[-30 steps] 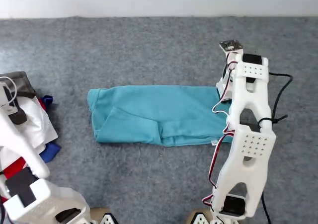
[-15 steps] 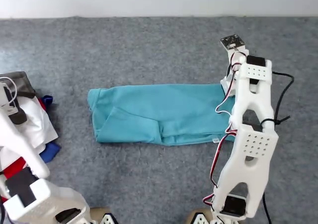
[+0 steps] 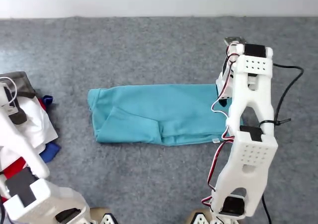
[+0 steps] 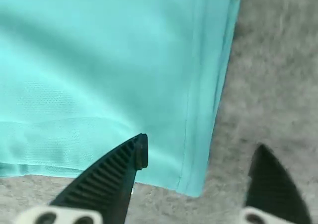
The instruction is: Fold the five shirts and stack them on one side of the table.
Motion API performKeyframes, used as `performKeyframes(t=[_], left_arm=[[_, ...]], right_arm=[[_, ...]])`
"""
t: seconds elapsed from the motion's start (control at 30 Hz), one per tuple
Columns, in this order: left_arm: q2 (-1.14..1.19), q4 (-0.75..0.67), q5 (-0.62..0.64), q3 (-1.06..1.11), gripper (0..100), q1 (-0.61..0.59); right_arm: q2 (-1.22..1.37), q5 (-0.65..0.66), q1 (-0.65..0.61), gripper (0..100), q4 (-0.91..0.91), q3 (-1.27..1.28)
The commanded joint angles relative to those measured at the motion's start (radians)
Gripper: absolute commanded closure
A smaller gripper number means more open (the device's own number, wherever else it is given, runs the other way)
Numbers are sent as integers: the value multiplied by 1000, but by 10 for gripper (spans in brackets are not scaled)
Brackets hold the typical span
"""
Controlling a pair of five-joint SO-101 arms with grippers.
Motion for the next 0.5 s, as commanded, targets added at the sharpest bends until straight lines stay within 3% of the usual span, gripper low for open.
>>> performKeyframes(t=[0.0,0.23,0.47], left_arm=[[-43,3,-9,-5,906,8],[-44,3,-9,-5,906,8],[-44,15,-9,-5,906,8]], right_arm=[[36,-21,16,634,16,-28],[165,-21,-13,656,8,-28],[213,-3,-13,927,4,-31]])
